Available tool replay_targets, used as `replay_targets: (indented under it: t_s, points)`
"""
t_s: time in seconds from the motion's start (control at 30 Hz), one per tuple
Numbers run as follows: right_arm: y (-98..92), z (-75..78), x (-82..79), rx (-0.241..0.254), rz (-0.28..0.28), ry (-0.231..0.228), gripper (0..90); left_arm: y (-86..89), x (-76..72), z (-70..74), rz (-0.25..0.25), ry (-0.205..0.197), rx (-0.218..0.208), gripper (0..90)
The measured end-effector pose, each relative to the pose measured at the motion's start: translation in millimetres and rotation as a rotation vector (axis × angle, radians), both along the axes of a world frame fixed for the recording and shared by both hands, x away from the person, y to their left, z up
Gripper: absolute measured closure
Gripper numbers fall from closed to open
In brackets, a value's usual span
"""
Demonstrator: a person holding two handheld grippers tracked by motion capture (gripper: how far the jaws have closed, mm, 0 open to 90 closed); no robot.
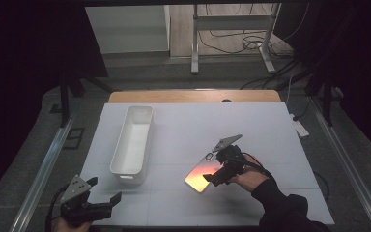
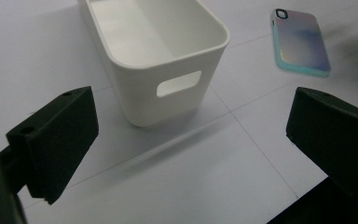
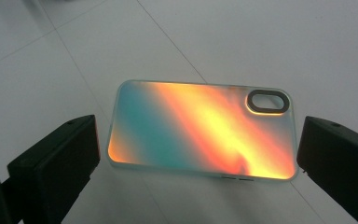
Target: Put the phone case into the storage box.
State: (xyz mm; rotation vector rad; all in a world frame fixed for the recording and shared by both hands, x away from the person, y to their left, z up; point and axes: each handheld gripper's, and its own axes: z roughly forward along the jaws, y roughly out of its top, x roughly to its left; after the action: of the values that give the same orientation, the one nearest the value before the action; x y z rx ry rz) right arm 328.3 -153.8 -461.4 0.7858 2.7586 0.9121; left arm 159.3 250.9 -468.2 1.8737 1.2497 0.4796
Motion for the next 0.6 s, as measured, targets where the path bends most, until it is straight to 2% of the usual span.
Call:
replay_targets:
  t_s: [0.6]
  points:
    - [30.0, -5.3, 8.8, -0.052, 0.025, 0.012, 0.0, 0.6, 0.3, -0.2, 0.003, 0.002, -0.004, 2.8]
